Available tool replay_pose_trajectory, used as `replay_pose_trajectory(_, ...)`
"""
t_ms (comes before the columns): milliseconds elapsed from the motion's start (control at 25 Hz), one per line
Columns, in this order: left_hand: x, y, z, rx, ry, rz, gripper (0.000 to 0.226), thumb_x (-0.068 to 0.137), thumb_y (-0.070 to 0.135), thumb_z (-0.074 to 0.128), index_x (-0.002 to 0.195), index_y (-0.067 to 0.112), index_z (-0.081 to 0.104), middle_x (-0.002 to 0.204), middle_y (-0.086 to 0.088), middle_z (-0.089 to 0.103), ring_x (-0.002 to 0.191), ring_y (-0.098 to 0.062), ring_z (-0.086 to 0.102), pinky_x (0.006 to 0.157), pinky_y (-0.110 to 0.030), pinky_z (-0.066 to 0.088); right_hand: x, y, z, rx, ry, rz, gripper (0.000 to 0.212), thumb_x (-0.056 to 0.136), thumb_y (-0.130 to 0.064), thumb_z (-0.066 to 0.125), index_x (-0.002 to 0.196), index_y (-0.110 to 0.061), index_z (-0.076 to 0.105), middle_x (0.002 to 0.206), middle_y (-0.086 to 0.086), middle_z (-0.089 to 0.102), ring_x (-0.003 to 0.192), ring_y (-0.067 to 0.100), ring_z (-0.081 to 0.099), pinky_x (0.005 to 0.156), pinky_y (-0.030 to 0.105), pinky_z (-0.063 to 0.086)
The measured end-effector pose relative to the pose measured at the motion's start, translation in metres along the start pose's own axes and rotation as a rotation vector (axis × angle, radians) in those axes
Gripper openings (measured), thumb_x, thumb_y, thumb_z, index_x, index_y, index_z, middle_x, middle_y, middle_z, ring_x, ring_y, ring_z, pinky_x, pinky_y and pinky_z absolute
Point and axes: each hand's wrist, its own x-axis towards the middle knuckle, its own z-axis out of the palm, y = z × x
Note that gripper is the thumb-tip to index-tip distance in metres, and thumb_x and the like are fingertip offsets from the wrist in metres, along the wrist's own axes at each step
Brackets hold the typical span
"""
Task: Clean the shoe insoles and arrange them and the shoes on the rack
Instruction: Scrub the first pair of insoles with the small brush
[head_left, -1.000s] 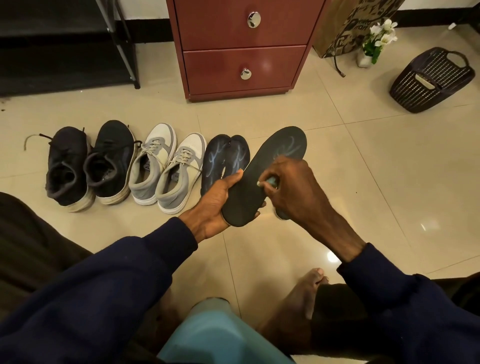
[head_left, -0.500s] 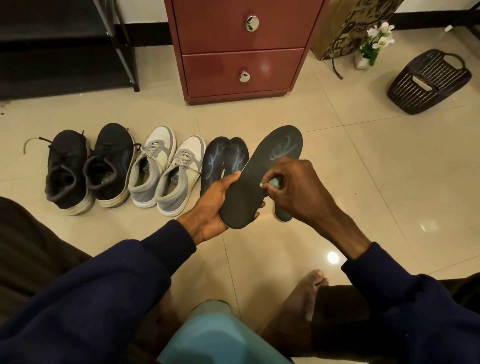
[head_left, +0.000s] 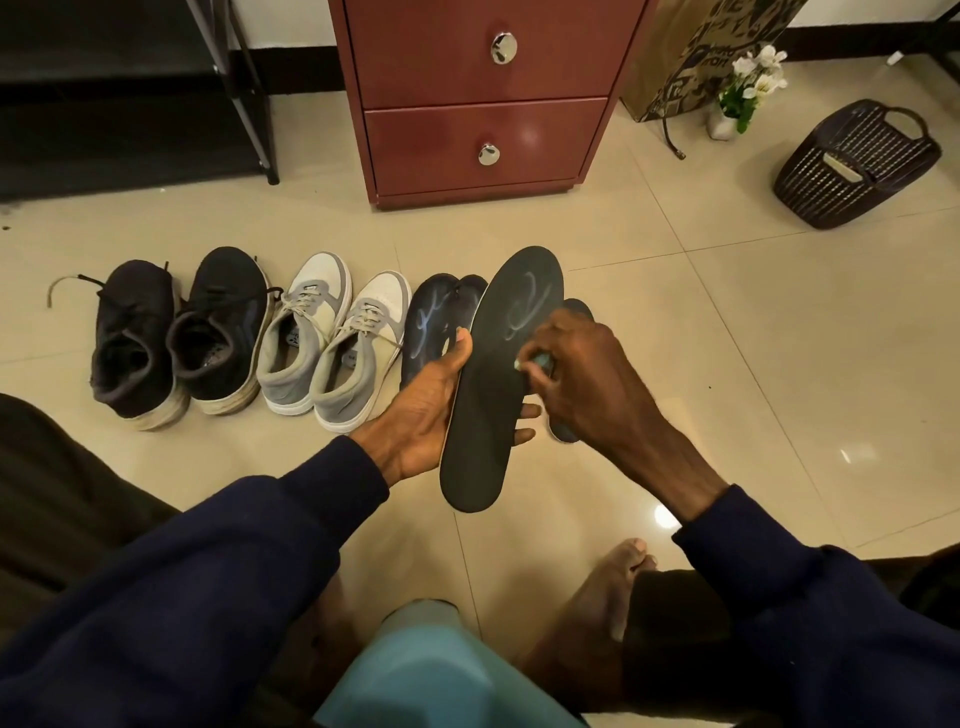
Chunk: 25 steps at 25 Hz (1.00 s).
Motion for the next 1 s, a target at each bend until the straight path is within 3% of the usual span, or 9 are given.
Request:
replay_pose_trajectory(120, -0.002, 0.002, 0.003, -0.015, 0.036, 0.017, 0.062, 0.107, 0.057, 0.033, 0.143, 0.014, 0.058, 0.131, -0.017, 0.068, 0.112, -0.036, 0.068, 0.103, -0.058, 0.051, -0.003, -0.001, 0.002, 0.053, 0.108, 0.012, 0.015, 0.082, -0.011, 0.078, 0.096, -0.010, 0.075, 0.098, 0.007, 0.066, 0.085, 0.019, 0.061, 0.074, 0.025, 0.051)
replay_pose_trajectory(280, -0.002, 0.001, 0.000, -0.042, 0.091, 0.026, 0.054, 0.108, 0.050, 0.041, 0.144, 0.014, 0.058, 0.126, -0.013, 0.069, 0.100, -0.027, 0.072, 0.090, -0.043, 0.059, -0.015, -0.023, 0.005, 0.185, -0.221, -0.173, 0.014, 0.081, -0.014, 0.080, 0.095, -0.013, 0.077, 0.092, 0.000, 0.067, 0.080, 0.009, 0.059, 0.071, 0.017, 0.048)
replay_pose_trajectory(440, -0.004, -0.002, 0.007, 0.022, 0.022, -0.010, 0.061, 0.108, 0.053, 0.033, 0.144, 0.010, 0.056, 0.132, -0.021, 0.066, 0.109, -0.036, 0.067, 0.092, -0.051, 0.056, 0.005, 0.009, -0.008, 0.035, 0.052, 0.016, 0.014, 0.078, -0.006, 0.078, 0.091, -0.013, 0.077, 0.092, 0.005, 0.068, 0.080, 0.020, 0.063, 0.070, 0.028, 0.052)
replay_pose_trajectory(520, -0.004, -0.003, 0.005, 0.047, 0.006, -0.021, 0.064, 0.109, 0.054, 0.031, 0.146, 0.008, 0.054, 0.140, -0.025, 0.060, 0.115, -0.038, 0.061, 0.097, -0.052, 0.052, 0.005, 0.018, -0.011, 0.079, 0.153, 0.121, 0.016, 0.075, -0.005, 0.078, 0.088, -0.013, 0.078, 0.088, 0.003, 0.068, 0.075, 0.017, 0.062, 0.068, 0.031, 0.055)
replay_pose_trajectory(640, -0.006, -0.001, 0.003, 0.037, 0.096, -0.007, 0.053, 0.108, 0.050, 0.041, 0.134, 0.012, 0.067, 0.125, -0.020, 0.069, 0.102, -0.033, 0.070, 0.091, -0.049, 0.057, -0.010, -0.015, -0.002, 0.290, -0.028, 0.017, 0.012, 0.078, -0.007, 0.079, 0.087, -0.015, 0.078, 0.085, -0.003, 0.068, 0.070, 0.004, 0.058, 0.064, 0.018, 0.050)
replay_pose_trajectory(720, -0.007, -0.002, 0.002, 0.059, 0.160, 0.036, 0.045, 0.106, 0.045, 0.047, 0.122, 0.011, 0.073, 0.115, -0.016, 0.073, 0.094, -0.027, 0.073, 0.084, -0.040, 0.062, -0.020, -0.036, 0.005, 0.289, -0.213, -0.115, 0.011, 0.081, -0.010, 0.079, 0.090, -0.016, 0.078, 0.090, -0.004, 0.068, 0.075, 0.004, 0.060, 0.068, 0.010, 0.048)
replay_pose_trajectory(760, -0.007, -0.002, 0.003, 0.060, 0.163, 0.042, 0.045, 0.106, 0.045, 0.048, 0.122, 0.011, 0.073, 0.113, -0.015, 0.073, 0.091, -0.027, 0.074, 0.081, -0.040, 0.062, -0.019, -0.036, 0.005, 0.251, -0.223, -0.150, 0.012, 0.081, -0.010, 0.079, 0.091, -0.015, 0.079, 0.091, -0.003, 0.069, 0.078, 0.005, 0.061, 0.070, 0.011, 0.049)
replay_pose_trajectory(920, -0.008, 0.001, 0.008, 0.074, 0.049, -0.024, 0.058, 0.107, 0.052, 0.040, 0.143, 0.010, 0.058, 0.133, -0.022, 0.065, 0.108, -0.039, 0.067, 0.089, -0.050, 0.056, 0.004, 0.002, -0.008, 0.086, 0.107, 0.089, 0.011, 0.080, -0.008, 0.077, 0.090, -0.013, 0.078, 0.093, 0.006, 0.069, 0.079, 0.019, 0.065, 0.072, 0.028, 0.055)
replay_pose_trajectory(1000, -0.007, 0.000, 0.006, 0.080, 0.019, -0.036, 0.061, 0.107, 0.053, 0.039, 0.146, 0.009, 0.055, 0.139, -0.024, 0.061, 0.112, -0.039, 0.064, 0.091, -0.051, 0.055, 0.003, 0.009, -0.009, 0.048, 0.186, 0.159, 0.010, 0.081, -0.011, 0.077, 0.090, -0.014, 0.077, 0.094, 0.004, 0.070, 0.081, 0.019, 0.065, 0.073, 0.027, 0.055)
